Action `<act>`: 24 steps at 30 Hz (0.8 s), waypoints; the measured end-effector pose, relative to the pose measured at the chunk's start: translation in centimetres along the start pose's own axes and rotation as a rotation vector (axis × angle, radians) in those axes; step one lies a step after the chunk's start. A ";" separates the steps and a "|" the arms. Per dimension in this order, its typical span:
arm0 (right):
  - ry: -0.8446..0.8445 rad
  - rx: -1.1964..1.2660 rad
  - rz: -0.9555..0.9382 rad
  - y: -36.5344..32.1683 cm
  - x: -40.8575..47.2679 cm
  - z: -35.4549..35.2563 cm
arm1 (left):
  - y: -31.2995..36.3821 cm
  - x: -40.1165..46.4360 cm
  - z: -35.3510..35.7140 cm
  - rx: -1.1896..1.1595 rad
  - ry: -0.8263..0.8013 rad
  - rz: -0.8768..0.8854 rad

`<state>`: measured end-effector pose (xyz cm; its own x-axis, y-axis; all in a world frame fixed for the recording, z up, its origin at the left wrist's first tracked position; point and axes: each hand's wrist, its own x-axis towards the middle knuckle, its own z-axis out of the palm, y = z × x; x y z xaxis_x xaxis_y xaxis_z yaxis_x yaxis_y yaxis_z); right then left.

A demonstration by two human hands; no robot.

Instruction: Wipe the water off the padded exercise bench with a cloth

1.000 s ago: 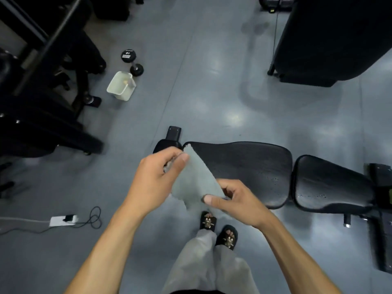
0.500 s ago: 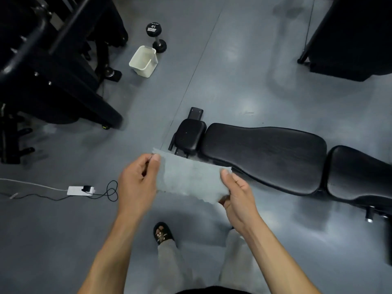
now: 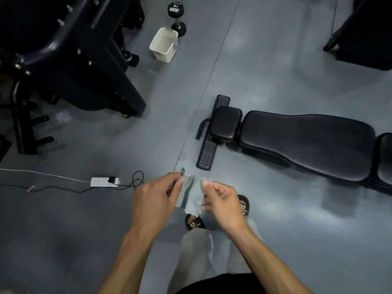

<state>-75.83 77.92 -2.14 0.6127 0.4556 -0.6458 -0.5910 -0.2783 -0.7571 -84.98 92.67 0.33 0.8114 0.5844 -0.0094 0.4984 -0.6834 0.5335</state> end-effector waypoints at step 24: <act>-0.047 0.087 0.162 -6.8 16.4 5.4 | -3.6 16.5 2.4 0.099 -0.127 0.268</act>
<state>-64.55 91.84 -7.06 0.4815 0.4506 -0.7517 -0.7246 -0.2778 -0.6307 -72.63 103.77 -3.81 0.9464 0.3227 0.0111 0.2841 -0.8485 0.4465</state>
